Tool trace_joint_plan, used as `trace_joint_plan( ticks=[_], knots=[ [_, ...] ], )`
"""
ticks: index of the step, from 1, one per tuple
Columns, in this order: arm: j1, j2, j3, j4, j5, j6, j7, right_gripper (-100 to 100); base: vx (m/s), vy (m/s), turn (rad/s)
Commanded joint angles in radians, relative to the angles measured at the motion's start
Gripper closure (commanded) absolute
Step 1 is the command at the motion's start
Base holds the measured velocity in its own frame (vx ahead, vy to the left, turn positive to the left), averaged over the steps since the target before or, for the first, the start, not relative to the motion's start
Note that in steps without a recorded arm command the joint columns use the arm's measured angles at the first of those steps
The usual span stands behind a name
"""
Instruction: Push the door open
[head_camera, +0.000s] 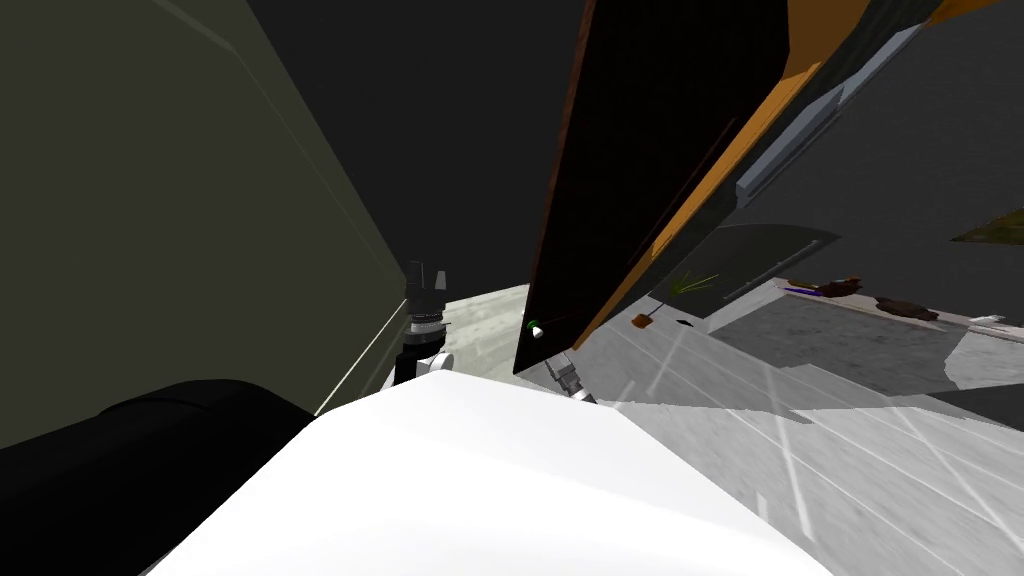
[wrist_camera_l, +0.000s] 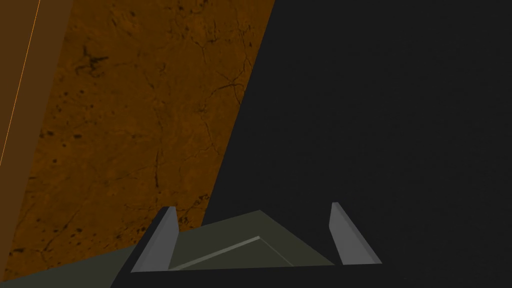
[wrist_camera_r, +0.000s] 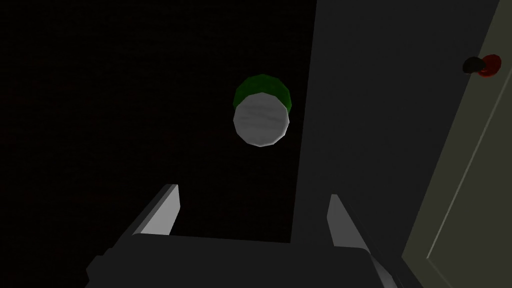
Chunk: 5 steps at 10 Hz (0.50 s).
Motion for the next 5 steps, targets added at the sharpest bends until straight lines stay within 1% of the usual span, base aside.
trace_joint_plan(
  ticks=[1, 3, 5],
  knots=[
    [-0.009, -0.004, 0.014, 0.006, -0.029, 0.023, 0.023, -100, 0.0, -0.009, 0.17],
    [-0.022, -0.008, 0.033, 0.015, -0.074, 0.055, 0.056, -100, 0.009, -0.026, 0.19],
    [-0.039, -0.008, 0.059, 0.026, -0.135, 0.098, 0.1, -100, 0.013, -0.03, 0.183]
  ],
)
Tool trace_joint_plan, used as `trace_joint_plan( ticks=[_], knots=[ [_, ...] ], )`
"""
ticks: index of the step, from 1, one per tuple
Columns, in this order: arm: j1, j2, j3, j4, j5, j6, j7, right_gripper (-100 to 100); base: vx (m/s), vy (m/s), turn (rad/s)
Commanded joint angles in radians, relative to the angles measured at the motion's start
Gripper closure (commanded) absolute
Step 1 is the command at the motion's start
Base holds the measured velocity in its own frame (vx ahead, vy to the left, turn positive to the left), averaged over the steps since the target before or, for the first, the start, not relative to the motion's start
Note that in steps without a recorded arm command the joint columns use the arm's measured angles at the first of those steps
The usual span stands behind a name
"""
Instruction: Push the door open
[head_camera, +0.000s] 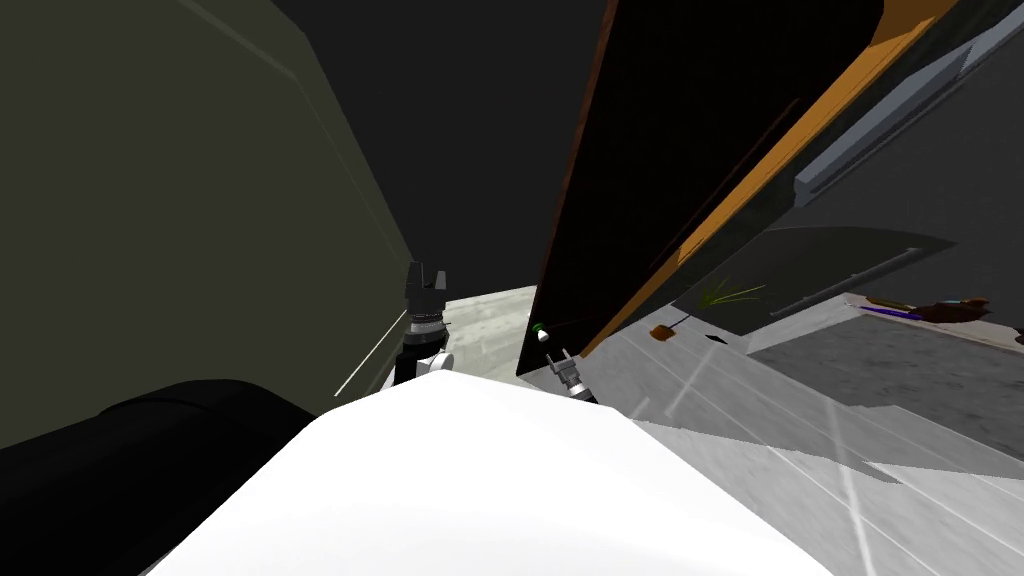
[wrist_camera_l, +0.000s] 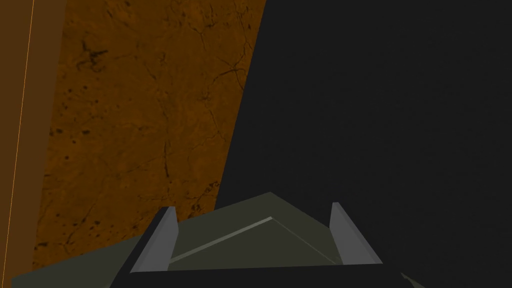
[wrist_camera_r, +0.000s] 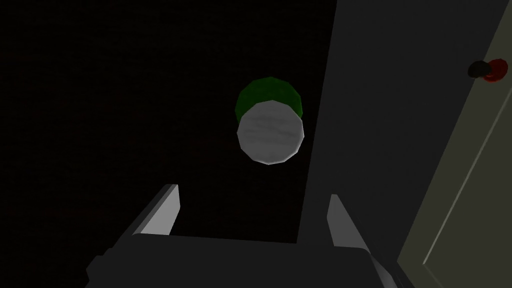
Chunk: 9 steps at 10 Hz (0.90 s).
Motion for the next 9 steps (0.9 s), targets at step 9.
trace_joint_plan(
  ticks=[9],
  knots=[
    [-0.063, 0.02, 0.096, 0.043, -0.265, 0.161, 0.167, -100, 0.004, -0.024, 0.138]
  ],
)
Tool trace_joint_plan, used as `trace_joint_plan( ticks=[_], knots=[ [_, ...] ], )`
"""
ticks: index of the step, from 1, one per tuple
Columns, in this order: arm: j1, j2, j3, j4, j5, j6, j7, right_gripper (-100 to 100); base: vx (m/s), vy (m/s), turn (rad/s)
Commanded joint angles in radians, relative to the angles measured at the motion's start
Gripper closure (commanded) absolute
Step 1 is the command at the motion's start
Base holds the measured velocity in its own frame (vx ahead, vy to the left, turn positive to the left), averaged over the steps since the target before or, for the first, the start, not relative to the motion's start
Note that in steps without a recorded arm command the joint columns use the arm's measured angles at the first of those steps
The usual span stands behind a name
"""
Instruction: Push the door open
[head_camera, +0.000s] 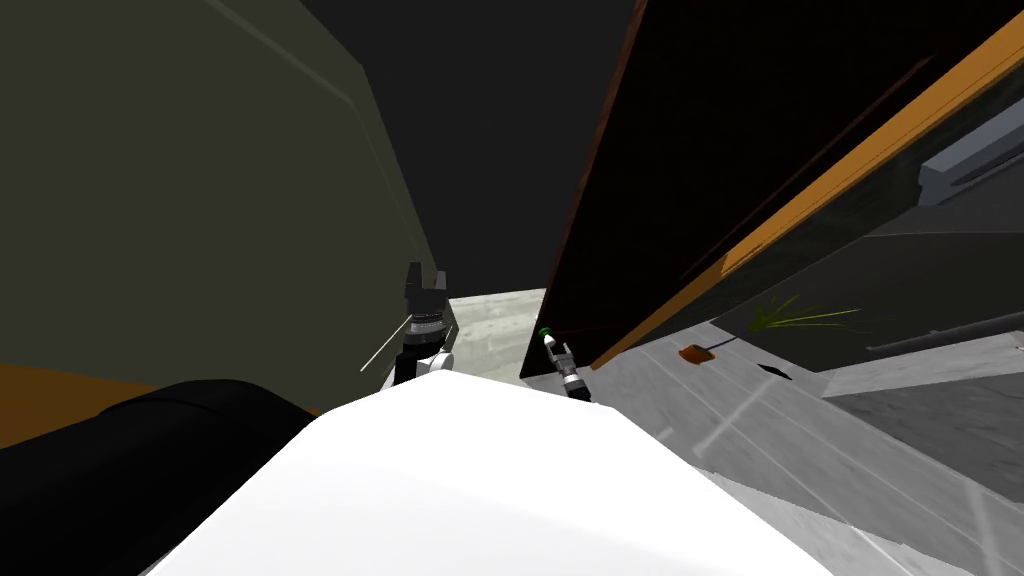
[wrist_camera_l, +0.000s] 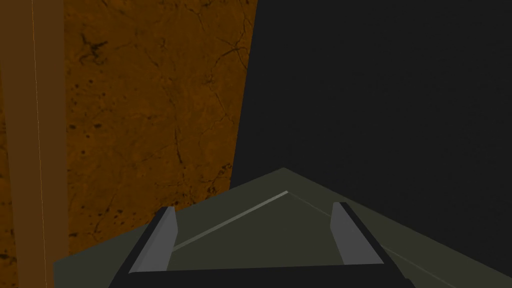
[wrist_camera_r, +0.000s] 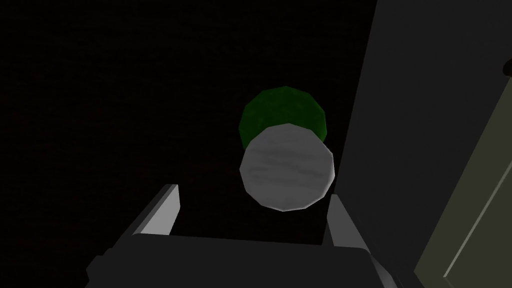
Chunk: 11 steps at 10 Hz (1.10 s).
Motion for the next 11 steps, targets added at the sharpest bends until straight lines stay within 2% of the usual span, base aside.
trace_joint_plan(
  ticks=[1, 4, 5, 6, 7, 11],
  knots=[
    [-0.014, 0.009, 0.02, 0.012, -0.05, 0.034, 0.038, -100, 0.005, -0.028, 0.183],
    [-0.034, 0.022, 0.051, 0.026, -0.129, 0.086, 0.09, -100, 0.001, -0.029, 0.186],
    [-0.039, 0.025, 0.057, 0.029, -0.142, 0.096, 0.101, -100, 0.005, -0.017, 0.114],
    [-0.038, 0.023, 0.052, 0.03, -0.133, 0.087, 0.093, -100, 0.003, -0.008, 0.019],
    [-0.038, 0.023, 0.052, 0.03, -0.133, 0.087, 0.093, 100, 0.0, 0.0, 0.0],
    [-0.038, 0.023, 0.052, 0.03, -0.133, 0.087, 0.093, 100, -0.001, 0.003, 0.0]
  ],
)
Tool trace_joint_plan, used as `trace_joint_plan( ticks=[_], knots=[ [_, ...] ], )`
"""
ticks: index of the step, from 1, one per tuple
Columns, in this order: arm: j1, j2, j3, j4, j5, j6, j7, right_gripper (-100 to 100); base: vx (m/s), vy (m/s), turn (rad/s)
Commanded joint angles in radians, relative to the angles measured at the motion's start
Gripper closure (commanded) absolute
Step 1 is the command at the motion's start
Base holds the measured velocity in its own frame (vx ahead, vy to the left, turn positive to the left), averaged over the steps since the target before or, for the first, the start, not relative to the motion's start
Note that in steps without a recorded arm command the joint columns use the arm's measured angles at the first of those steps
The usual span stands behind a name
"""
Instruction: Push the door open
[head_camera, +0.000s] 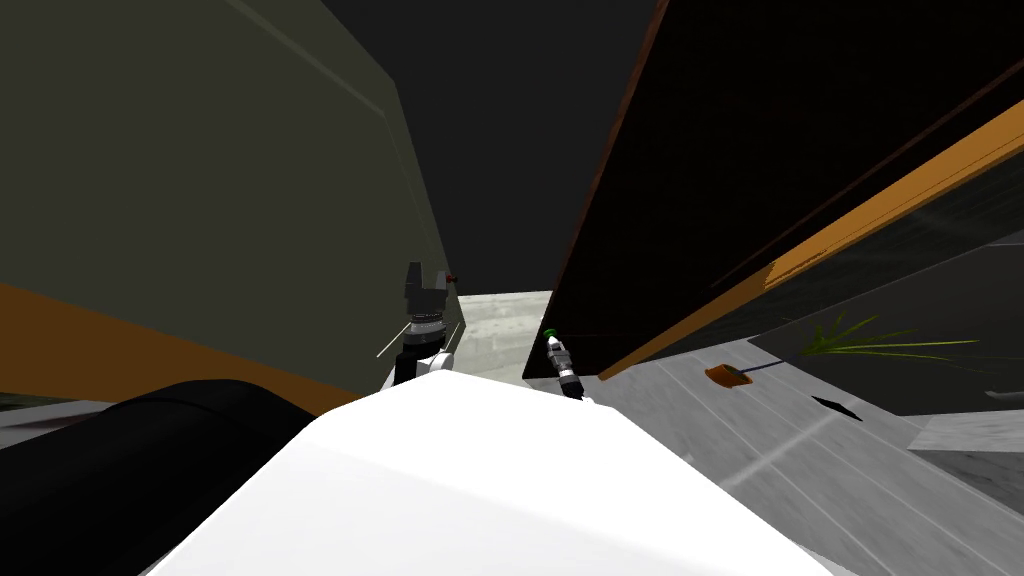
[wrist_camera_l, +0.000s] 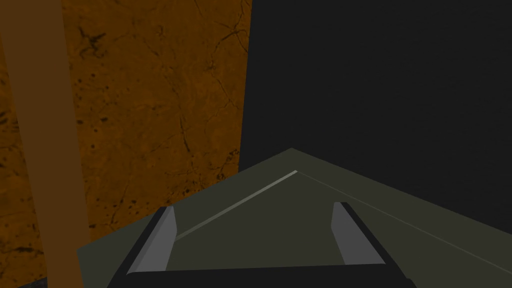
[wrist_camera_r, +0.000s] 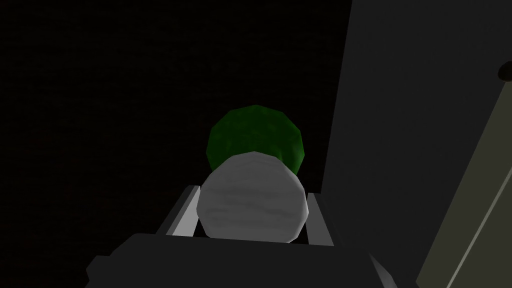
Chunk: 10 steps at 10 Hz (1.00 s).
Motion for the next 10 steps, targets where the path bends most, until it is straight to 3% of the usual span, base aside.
trace_joint_plan(
  ticks=[1, 10],
  knots=[
    [0.0, -0.002, -0.002, -0.001, -0.001, 0.0, 0.0, 100, 0.0, 0.0, 0.0],
    [-0.001, -0.007, -0.001, -0.003, -0.114, -0.008, -0.209, 100, 0.031, 0.003, 0.047]
  ],
)
